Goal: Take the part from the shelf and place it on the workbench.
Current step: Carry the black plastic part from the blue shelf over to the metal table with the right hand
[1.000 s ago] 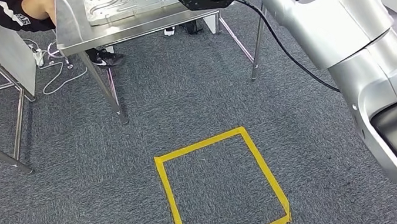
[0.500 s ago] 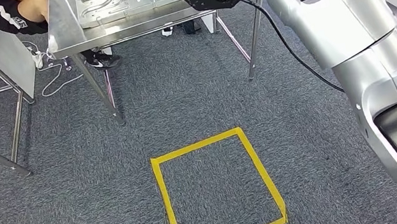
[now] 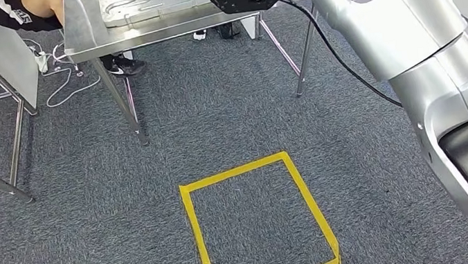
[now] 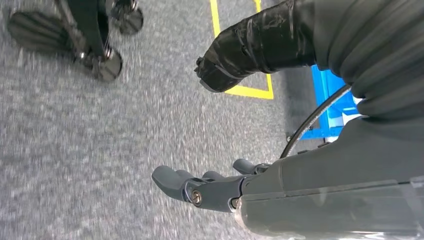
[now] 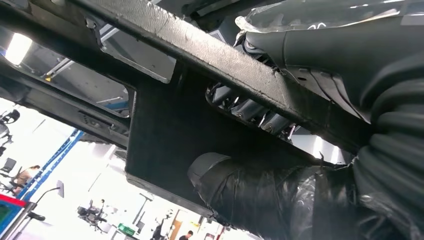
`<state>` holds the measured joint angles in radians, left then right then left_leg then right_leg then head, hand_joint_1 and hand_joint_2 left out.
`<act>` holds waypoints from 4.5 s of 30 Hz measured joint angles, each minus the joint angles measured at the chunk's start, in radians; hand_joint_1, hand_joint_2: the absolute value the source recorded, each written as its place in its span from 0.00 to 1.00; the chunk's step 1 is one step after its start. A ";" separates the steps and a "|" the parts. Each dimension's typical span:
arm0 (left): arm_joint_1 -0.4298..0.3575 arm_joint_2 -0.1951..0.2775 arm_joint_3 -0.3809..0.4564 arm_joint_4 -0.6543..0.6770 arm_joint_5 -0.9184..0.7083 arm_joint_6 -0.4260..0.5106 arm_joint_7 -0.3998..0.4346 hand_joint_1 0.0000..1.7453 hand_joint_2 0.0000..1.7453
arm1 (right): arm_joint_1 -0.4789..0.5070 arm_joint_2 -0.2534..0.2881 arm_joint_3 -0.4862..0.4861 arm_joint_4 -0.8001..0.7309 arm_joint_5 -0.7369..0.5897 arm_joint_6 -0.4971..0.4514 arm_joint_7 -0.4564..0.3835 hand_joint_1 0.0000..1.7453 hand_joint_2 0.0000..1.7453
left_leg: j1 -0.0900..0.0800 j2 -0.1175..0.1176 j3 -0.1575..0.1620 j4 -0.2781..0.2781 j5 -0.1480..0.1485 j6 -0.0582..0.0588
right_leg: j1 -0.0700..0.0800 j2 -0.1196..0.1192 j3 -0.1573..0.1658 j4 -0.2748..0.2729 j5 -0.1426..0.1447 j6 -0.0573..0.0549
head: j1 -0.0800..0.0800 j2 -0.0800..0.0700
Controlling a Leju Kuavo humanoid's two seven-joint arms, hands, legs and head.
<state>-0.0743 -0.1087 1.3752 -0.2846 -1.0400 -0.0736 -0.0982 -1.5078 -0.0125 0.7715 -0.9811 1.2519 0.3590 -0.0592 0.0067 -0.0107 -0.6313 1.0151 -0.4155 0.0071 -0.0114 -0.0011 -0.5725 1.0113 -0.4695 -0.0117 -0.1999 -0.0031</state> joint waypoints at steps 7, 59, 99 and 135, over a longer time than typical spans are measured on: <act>0.000 0.000 0.000 0.000 -0.001 0.000 0.000 0.00 1.00 | 0.000 0.000 0.000 0.002 -0.001 -0.001 0.000 1.00 1.00 | -0.003 0.000 -0.002 0.003 0.000 0.004 | -0.003 -0.001 -0.001 -0.001 0.003 0.012 | 0.000 0.000; -0.001 0.001 0.000 0.000 -0.007 0.002 0.004 0.00 1.00 | 0.015 -0.026 0.001 -0.021 -0.003 0.011 0.007 1.00 1.00 | -0.001 0.003 0.016 0.006 -0.016 0.027 | -0.002 0.002 -0.168 0.291 -0.087 0.028 | 0.000 0.000; 0.013 0.009 -0.001 -0.023 -0.052 0.028 0.066 0.00 1.00 | 0.075 -0.043 0.002 0.068 -0.031 -0.085 -0.024 1.00 1.00 | -0.003 -0.007 0.159 0.065 -0.115 0.001 | 0.024 0.006 -0.115 -0.008 0.124 -0.034 | 0.007 0.000; 0.016 0.009 0.000 -0.071 -0.049 0.023 0.069 0.00 1.00 | 0.126 -0.066 0.001 0.077 -0.016 -0.091 -0.037 1.00 1.00 | 0.004 0.005 -0.065 0.267 -0.172 -0.020 | 0.008 0.009 -0.076 0.014 0.075 -0.029 | 0.007 0.000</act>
<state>-0.0580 -0.1000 1.3748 -0.3555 -1.0892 -0.0510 -0.0290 -1.3819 -0.0786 0.7725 -0.9037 1.2364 0.2677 -0.0966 0.0109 -0.0061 -0.6962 1.2819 -0.5879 -0.0130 -0.0031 0.0077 -0.6484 1.0258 -0.3943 -0.0411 -0.1926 -0.0031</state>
